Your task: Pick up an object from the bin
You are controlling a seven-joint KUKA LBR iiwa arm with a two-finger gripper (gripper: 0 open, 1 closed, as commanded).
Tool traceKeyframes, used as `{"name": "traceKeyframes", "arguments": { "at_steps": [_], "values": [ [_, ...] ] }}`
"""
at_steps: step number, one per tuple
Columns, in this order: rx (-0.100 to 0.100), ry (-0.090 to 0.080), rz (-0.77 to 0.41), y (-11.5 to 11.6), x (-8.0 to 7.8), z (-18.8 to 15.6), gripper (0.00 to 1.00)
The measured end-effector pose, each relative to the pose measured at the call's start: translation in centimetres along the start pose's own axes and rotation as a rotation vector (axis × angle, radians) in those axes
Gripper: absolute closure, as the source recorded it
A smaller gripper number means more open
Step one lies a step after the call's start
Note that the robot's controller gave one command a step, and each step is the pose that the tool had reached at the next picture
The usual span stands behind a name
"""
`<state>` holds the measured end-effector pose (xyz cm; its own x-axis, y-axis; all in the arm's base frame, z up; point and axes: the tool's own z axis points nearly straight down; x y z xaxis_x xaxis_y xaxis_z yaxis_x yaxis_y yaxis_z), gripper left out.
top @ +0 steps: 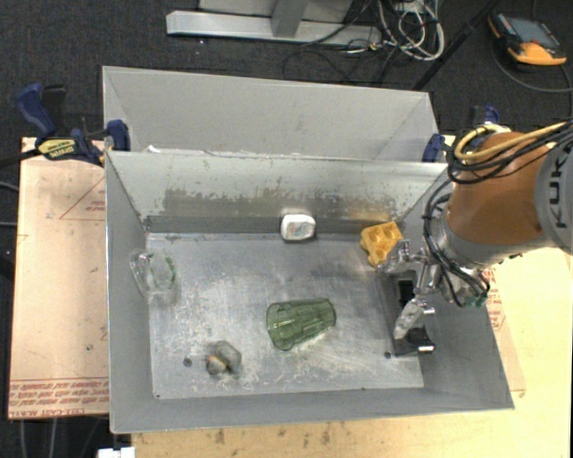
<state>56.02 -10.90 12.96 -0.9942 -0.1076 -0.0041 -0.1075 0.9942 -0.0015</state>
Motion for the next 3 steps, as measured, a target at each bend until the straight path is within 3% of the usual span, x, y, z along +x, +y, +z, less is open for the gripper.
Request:
{"name": "traceKeyframes", "arguments": {
  "at_steps": [1,2,3],
  "values": [
    [-0.002,0.002,0.175,1.9,-1.2,-0.4,0.0],
    [-0.002,0.002,0.014,3.7,-2.2,-1.7,0.0],
    [-0.002,0.0,-0.18,6.1,-3.3,-0.7,0.0]
  ]
}}
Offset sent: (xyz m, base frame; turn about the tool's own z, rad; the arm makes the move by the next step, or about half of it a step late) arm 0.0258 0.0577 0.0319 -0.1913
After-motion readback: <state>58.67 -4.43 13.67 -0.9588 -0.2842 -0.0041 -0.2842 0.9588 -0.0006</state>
